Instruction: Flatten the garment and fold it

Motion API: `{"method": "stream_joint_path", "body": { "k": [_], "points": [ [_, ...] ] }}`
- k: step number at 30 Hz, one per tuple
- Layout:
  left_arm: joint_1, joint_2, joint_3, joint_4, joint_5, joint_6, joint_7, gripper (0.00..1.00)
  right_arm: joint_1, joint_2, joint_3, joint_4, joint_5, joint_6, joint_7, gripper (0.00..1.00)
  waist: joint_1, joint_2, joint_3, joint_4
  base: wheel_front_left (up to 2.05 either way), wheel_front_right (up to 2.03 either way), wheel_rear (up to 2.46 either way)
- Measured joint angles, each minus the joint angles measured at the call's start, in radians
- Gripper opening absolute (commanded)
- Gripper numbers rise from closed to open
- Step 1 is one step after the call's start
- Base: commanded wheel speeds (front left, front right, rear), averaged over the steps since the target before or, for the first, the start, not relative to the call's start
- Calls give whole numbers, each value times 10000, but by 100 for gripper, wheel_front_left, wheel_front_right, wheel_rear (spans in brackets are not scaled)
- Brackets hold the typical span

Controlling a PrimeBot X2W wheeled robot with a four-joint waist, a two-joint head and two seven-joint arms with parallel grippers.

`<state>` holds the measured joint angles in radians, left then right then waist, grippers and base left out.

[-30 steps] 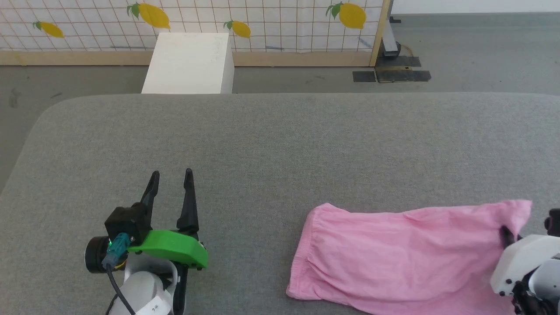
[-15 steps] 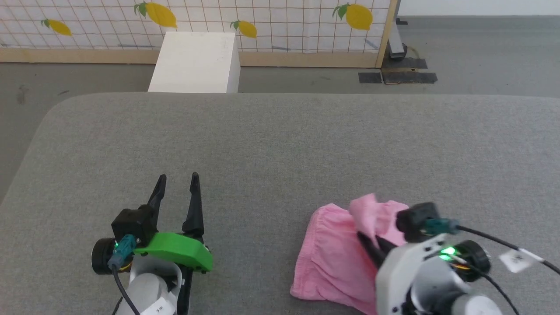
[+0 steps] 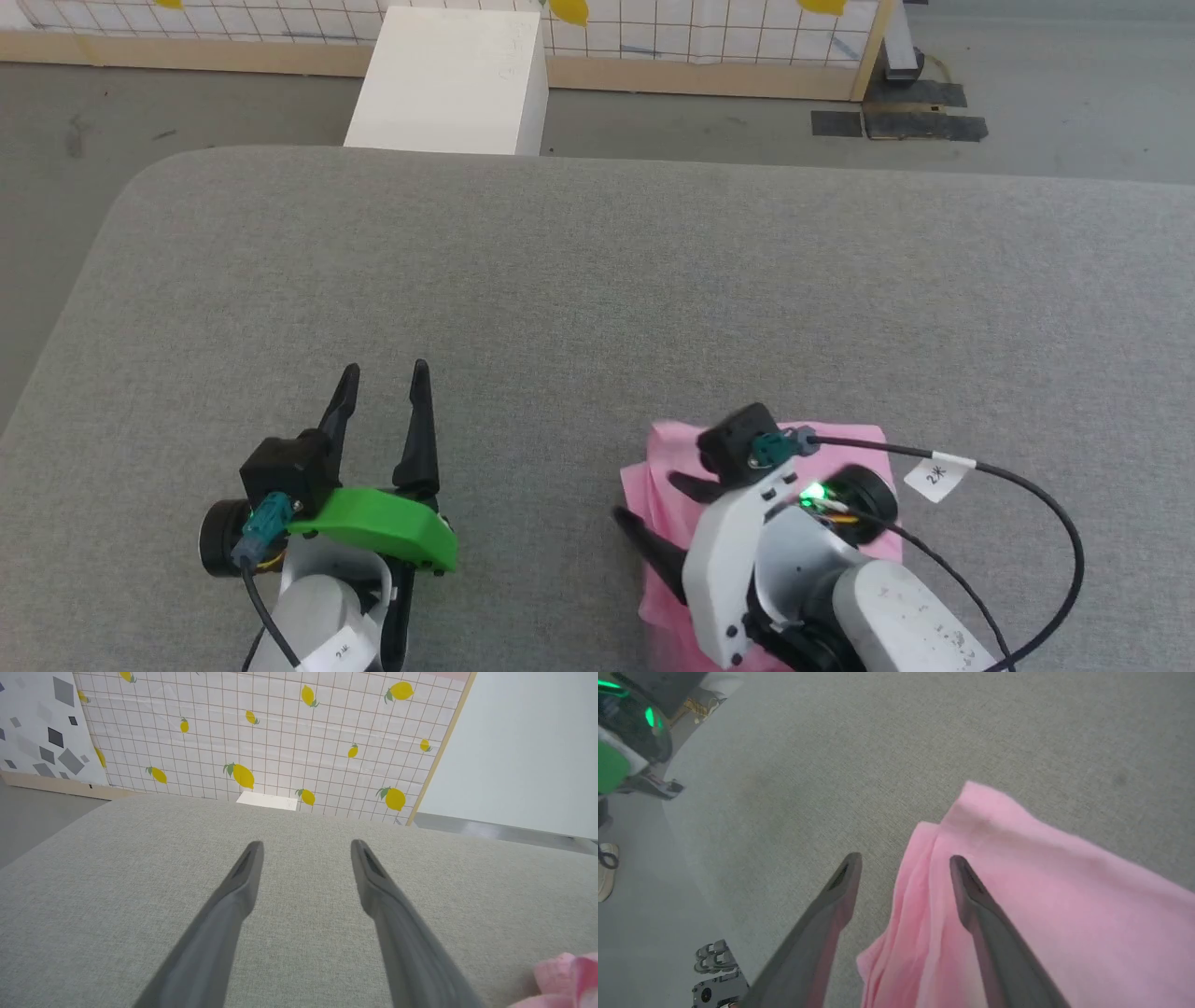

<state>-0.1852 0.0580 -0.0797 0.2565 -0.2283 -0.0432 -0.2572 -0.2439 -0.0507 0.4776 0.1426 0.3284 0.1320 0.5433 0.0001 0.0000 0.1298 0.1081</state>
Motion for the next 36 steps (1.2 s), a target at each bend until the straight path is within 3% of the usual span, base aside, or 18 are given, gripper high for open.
{"method": "stream_joint_path", "body": {
  "k": [6,10,14,19,25,31,32,34,35,36],
  "points": [
    [12,-25,121,-13,71,2,0,100,-3,38,-339,-1712,222,0,-2240,100,0,0,-172,-162,0,0,0],
    [55,-31,222,-69,88,2,0,100,770,33,-2113,-2522,-42,0,-3831,100,0,0,-332,-336,0,0,0],
    [142,-33,318,-125,105,2,0,100,2122,15,-3960,-2500,46,0,-4598,100,0,0,-469,-539,0,0,0],
    [192,-36,372,-199,169,-6,0,100,3218,-10,-4913,-1233,652,0,-4280,100,0,0,-534,-779,0,0,0],
    [192,-40,366,-224,178,-84,0,100,3269,2,-4439,65,1801,0,-3664,100,0,0,-448,-747,0,0,0],
    [192,-42,320,-215,176,-86,0,100,2945,4,-3992,1104,1914,-2,-2957,100,0,0,-391,-554,0,0,0],
    [192,-42,316,-211,176,-86,0,100,2843,2,-3946,1198,1904,-2,-2855,78,0,0,-383,-516,0,0,0],
    [192,-44,297,-201,173,-86,0,100,2664,2,-3866,1336,1858,-2,-2677,21,0,0,-371,-447,0,0,0],
    [192,-44,295,-198,173,-84,0,100,2612,0,-3829,1352,1797,0,-2619,3,0,0,-368,-423,0,0,0],
    [192,-44,295,-196,165,-84,0,100,2565,0,-3800,1358,1687,-2,-2602,0,0,0,-366,-399,0,0,0]
  ]
}}
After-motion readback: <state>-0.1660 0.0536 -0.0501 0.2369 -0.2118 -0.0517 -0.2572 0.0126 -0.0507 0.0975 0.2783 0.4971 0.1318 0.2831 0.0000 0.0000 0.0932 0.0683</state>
